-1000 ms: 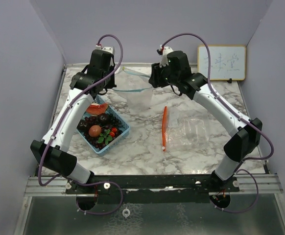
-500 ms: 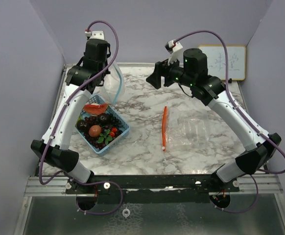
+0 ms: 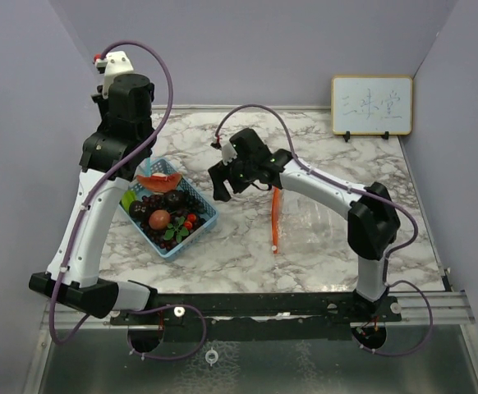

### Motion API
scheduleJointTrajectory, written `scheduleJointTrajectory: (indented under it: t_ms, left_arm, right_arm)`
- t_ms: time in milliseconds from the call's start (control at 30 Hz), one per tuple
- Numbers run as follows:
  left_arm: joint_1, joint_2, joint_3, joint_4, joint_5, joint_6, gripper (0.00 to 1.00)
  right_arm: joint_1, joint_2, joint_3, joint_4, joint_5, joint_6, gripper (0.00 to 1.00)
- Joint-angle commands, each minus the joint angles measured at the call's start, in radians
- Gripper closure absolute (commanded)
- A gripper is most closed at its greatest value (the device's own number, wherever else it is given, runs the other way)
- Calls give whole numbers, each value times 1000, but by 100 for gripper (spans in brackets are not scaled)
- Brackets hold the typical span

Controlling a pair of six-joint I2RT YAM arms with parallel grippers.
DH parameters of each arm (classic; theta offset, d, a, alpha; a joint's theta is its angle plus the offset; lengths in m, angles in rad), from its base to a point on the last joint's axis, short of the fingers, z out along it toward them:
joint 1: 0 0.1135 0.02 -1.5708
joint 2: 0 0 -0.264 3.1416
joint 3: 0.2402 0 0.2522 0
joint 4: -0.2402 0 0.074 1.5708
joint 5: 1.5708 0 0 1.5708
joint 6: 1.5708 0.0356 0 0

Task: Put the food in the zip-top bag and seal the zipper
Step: Move the bin to the center of the board.

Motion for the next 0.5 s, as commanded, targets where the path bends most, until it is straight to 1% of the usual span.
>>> scheduleJointTrajectory:
  t_ms: [0,200,300,467]
  left_arm:
    - [19,-56,-38,26,-93,22,100]
    - [20,-117,-48,20,-84,-3,100]
    - [19,-137,-57,21,-87,-6,100]
    - [20,-141,-76,17,-76,-14,100]
  right_arm:
    - [20,134,163,26,-48,-11,26]
    - [30,302,268,61,-67,9,28]
    - [30,392,348,43,-120,15,31]
    - [30,458,407,61,-190,43,33]
